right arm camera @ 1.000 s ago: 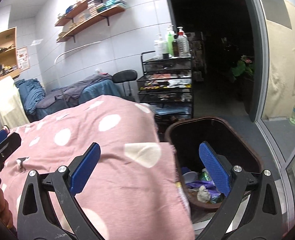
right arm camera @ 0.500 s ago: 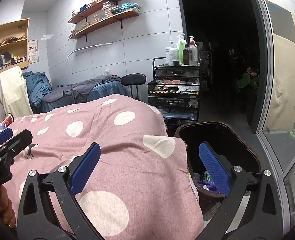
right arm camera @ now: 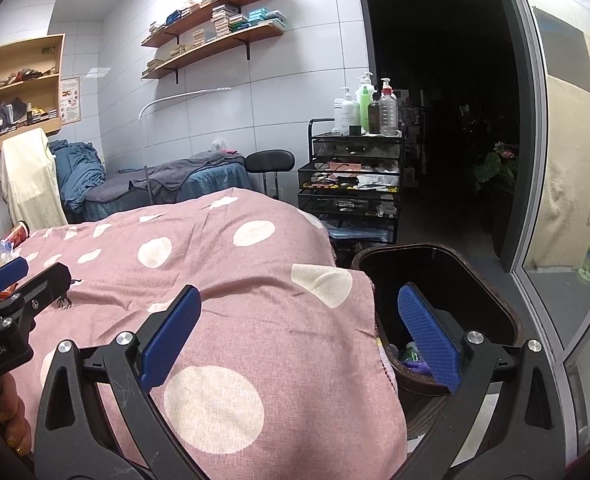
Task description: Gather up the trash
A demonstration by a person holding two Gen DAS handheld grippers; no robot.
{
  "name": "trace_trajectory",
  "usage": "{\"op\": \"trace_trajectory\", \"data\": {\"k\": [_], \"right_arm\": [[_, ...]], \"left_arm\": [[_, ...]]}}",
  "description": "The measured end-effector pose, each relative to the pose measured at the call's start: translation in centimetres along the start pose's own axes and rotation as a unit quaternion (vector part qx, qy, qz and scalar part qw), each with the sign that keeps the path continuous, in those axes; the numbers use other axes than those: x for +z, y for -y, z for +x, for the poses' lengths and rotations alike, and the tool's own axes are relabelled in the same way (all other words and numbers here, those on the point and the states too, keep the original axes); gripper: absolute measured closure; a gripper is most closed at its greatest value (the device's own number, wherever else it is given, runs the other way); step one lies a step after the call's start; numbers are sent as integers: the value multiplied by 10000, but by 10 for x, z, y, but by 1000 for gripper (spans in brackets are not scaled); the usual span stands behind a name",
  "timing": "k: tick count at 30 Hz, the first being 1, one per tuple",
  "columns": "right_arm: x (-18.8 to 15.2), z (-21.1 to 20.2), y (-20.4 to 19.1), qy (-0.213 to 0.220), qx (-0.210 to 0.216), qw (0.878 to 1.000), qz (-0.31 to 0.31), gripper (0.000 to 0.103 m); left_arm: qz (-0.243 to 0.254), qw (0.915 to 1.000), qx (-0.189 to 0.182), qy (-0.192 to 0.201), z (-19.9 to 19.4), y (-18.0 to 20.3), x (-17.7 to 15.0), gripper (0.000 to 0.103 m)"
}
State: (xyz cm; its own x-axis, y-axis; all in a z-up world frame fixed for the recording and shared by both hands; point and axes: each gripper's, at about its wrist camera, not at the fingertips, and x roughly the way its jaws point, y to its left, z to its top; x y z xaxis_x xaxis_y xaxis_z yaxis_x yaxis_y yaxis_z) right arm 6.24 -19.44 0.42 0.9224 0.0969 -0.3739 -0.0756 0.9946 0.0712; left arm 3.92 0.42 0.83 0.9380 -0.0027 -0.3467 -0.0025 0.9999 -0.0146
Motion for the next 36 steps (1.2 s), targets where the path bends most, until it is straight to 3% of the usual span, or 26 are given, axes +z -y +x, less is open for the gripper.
{"op": "trace_trajectory", "data": {"k": [36], "right_arm": [[-3,4,11,2,22,9999,169,6]], "left_arm": [[70,9999,73,12,0,3,1,5]]}}
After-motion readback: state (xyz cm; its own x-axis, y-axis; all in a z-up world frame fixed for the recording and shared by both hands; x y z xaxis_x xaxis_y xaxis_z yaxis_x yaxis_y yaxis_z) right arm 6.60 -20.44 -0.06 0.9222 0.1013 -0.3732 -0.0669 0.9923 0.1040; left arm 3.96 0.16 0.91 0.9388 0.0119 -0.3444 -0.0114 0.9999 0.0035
